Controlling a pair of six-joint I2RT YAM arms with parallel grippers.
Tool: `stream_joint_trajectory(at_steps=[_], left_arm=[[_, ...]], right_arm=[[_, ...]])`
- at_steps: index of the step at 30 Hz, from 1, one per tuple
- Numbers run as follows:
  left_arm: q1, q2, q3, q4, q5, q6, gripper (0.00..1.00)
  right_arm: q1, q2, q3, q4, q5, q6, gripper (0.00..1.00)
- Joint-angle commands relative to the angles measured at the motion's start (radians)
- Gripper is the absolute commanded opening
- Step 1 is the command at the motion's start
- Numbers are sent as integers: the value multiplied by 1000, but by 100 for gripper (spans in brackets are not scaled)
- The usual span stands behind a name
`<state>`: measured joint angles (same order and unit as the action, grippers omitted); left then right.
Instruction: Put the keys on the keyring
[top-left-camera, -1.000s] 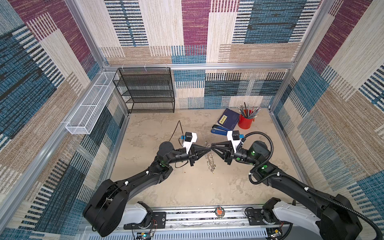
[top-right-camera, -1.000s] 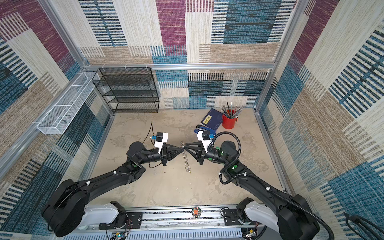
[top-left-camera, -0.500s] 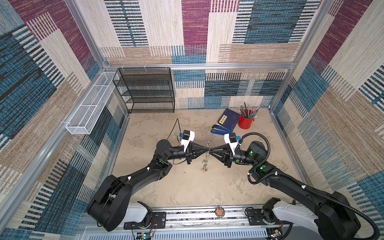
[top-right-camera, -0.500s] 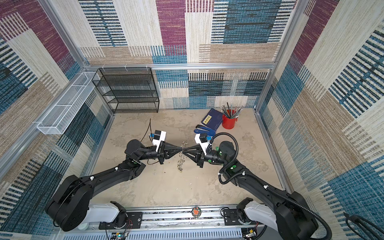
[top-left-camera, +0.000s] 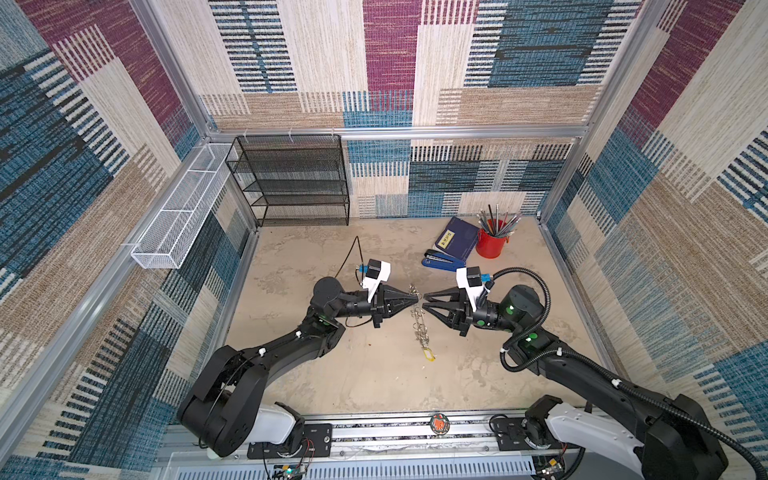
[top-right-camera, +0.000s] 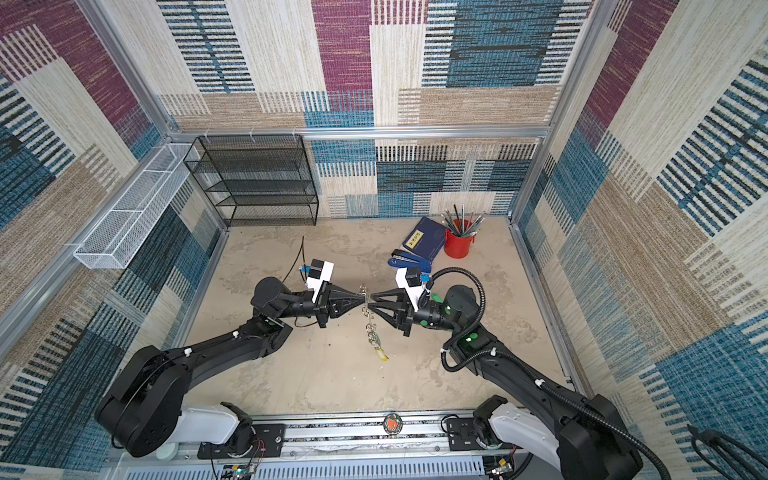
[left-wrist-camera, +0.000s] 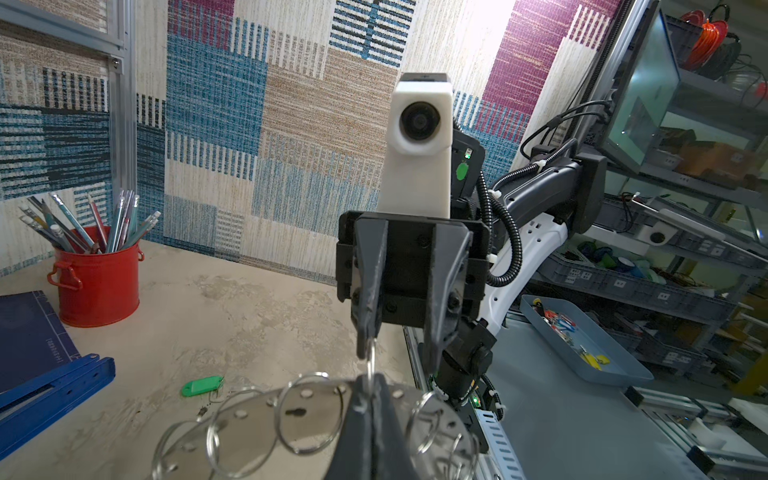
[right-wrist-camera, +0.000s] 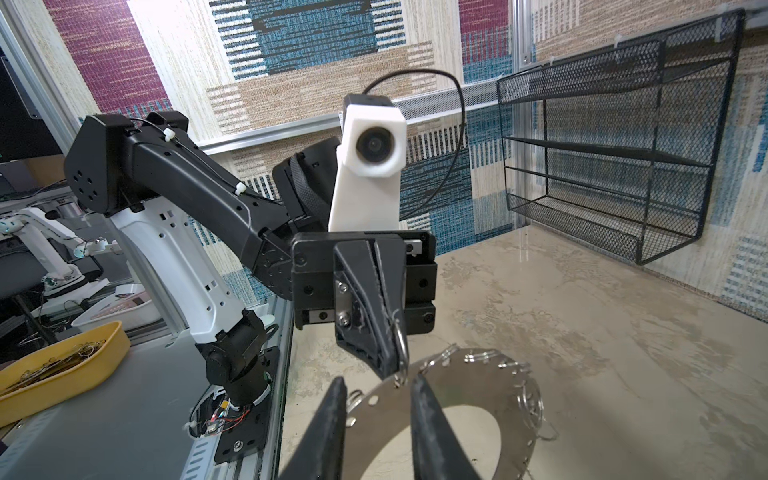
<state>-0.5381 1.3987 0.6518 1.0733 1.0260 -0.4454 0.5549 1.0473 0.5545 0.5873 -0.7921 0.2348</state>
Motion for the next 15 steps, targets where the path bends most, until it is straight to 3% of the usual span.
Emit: stream_joint_trajectory(at_steps=[1,15], left_arm=[[1,6,17,54,24,-22,0],[1,19,22,70,58,-34,0]], right_arm=[[-1,16,13,45,-47,12,29],[0,34,24,44,-33,6,24]])
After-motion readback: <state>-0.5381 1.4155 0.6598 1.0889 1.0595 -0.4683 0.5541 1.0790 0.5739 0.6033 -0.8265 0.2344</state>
